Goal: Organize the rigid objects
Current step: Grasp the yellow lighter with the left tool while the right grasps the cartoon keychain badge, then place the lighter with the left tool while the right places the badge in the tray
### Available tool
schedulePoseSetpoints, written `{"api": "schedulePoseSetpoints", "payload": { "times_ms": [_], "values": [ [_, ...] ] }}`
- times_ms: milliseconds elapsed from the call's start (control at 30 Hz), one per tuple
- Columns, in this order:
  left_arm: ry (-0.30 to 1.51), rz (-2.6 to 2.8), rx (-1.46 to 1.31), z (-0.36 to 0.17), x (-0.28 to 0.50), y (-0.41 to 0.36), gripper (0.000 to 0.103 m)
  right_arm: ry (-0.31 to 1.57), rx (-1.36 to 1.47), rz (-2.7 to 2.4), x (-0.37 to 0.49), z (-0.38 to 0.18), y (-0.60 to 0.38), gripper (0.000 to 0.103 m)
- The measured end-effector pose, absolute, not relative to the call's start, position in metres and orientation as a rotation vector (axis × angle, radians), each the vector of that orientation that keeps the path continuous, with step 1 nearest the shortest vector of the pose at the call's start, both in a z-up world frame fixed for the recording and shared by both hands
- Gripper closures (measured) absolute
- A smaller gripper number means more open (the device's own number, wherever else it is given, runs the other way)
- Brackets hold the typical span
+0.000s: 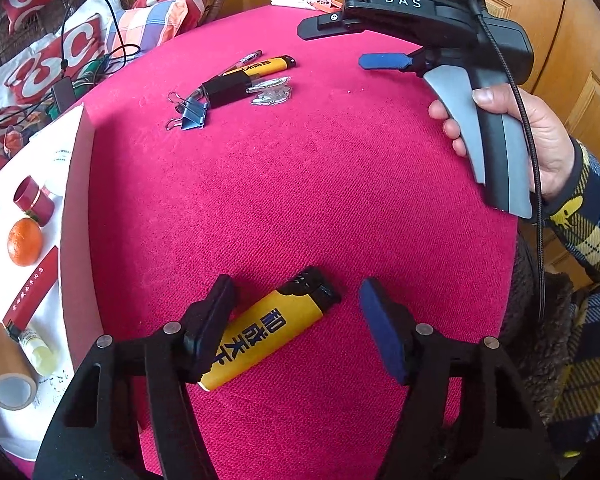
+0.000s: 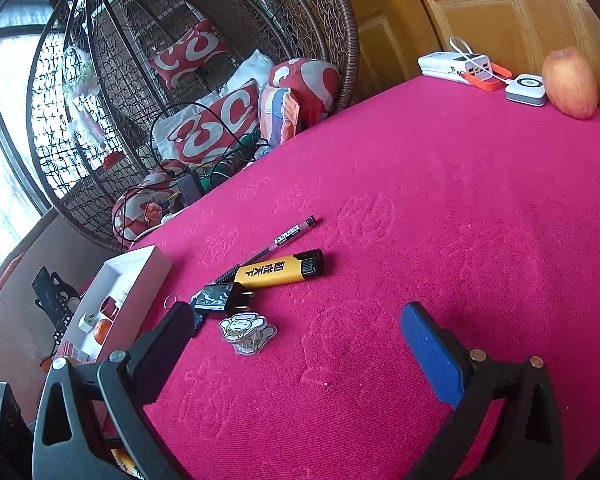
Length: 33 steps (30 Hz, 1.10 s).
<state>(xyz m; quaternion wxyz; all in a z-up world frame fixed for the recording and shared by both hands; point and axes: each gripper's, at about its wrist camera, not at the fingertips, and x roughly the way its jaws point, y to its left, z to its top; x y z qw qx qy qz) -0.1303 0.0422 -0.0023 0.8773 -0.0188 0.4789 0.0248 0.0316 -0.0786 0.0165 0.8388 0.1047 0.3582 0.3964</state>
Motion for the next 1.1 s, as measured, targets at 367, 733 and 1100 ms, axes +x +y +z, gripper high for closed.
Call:
{"api": "schedulePoseSetpoints", "payload": {
  "times_ms": [367,733,1100],
  "values": [
    [1.024,0.061,-0.003,-0.003,-0.150,0.051,0.037,0.748,-0.239,0.907,0.001,0.019,-0.010,0.008],
    [0.967,0.114,-0.056,-0.001,-0.153,0.046,0.072,0.790,-0.238,0.926,0.008,0.011,-0.008,0.067],
    [0.919,0.193,-0.143,0.002,-0.151,0.051,0.080,0.725,-0.148,0.927,0.001,0.022,-0.025,0.067]
  ]
}}
